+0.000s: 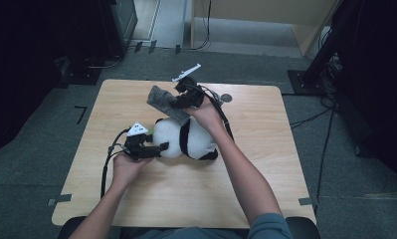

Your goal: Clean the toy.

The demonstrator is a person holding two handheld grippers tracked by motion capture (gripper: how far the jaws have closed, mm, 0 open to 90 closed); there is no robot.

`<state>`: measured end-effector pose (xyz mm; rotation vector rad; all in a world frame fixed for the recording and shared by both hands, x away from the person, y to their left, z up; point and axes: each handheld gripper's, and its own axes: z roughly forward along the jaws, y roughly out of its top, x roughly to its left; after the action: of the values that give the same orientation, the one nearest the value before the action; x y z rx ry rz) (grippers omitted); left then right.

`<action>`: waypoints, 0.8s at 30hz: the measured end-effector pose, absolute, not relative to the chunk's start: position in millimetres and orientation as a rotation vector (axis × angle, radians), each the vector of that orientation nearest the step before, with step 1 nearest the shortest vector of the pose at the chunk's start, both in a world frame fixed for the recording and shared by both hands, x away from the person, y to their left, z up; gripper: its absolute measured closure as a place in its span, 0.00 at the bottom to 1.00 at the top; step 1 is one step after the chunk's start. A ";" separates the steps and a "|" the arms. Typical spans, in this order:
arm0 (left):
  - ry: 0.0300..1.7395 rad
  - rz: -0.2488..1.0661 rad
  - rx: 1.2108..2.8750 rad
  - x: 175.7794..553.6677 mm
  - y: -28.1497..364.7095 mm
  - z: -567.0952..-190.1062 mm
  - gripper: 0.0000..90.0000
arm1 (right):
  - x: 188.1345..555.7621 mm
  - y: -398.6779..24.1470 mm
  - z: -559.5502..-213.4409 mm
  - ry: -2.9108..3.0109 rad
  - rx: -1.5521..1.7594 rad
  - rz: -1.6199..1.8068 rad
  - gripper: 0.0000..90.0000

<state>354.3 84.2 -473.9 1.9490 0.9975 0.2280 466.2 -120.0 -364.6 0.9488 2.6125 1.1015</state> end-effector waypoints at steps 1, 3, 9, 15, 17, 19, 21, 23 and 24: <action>0.997 0.228 1.948 354.2 84.1 -473.9 0.37 | 467.1 -116.1 -367.5 2.621 0.945 1.091 0.84; 0.996 0.231 1.948 354.3 83.8 -473.9 0.38 | 468.0 -108.2 -374.2 2.650 0.931 1.068 0.84; 1.015 0.216 1.948 355.5 84.1 -474.1 0.38 | 469.0 -95.7 -392.3 2.715 0.889 0.939 0.84; 1.031 0.214 1.961 356.2 82.5 -472.9 0.41 | 471.6 -107.7 -395.0 2.722 0.922 0.938 0.84; 1.038 0.211 1.966 356.3 82.3 -471.9 0.42 | 472.4 -113.3 -394.7 2.721 0.929 0.928 0.84; 1.042 0.210 1.974 356.6 82.0 -470.4 0.46 | 472.8 -119.1 -393.9 2.718 0.938 0.918 0.84; 1.043 0.209 1.979 356.4 81.3 -469.3 0.48 | 473.2 -125.4 -392.3 2.713 0.944 0.913 0.84; 1.040 0.208 1.980 356.6 81.7 -469.3 0.49 | 473.9 -133.0 -390.5 2.706 0.950 0.903 0.84; 1.040 0.206 1.979 356.6 82.2 -469.6 0.49 | 474.2 -137.4 -389.5 2.700 0.957 0.899 0.84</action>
<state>356.6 82.2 -469.6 1.9787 1.0397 0.2055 474.2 -137.4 -389.5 0.9566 2.7002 0.8988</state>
